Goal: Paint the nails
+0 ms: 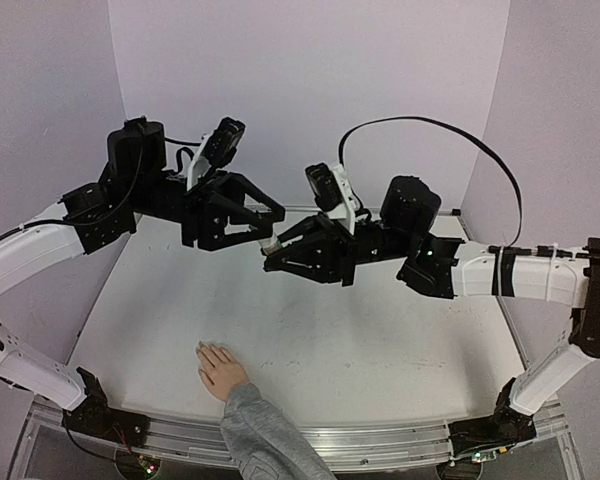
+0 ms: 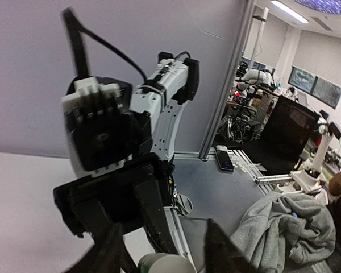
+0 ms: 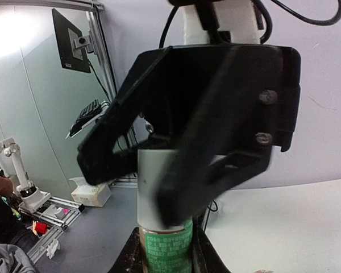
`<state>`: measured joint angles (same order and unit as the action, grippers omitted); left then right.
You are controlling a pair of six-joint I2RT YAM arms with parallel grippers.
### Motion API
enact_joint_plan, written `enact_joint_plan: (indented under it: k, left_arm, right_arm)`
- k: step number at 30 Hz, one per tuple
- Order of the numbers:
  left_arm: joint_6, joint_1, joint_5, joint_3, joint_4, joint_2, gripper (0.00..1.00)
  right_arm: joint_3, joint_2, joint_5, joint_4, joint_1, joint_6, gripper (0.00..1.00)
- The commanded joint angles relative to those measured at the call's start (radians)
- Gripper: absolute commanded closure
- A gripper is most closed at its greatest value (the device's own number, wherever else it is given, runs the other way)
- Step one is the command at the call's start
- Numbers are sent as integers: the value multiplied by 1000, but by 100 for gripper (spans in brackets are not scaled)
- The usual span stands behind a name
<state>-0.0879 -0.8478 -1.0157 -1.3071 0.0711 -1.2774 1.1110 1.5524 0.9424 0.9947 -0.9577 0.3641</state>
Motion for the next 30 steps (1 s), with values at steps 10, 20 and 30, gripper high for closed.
enact_joint_plan:
  k: [10,20,30]
  left_arm:
    - [-378,124,503,142,22,121,1]
    - [-606,234,445,163,21,21,8]
    - [-707,231,461,132,13,-80,25]
  right_arm:
    - [-50,-114,-882,-264,5,-259,100]
    - [18,34,-1105,-273,-57,-251,100]
    - [126,145,-1251,-316,-159,-352,100]
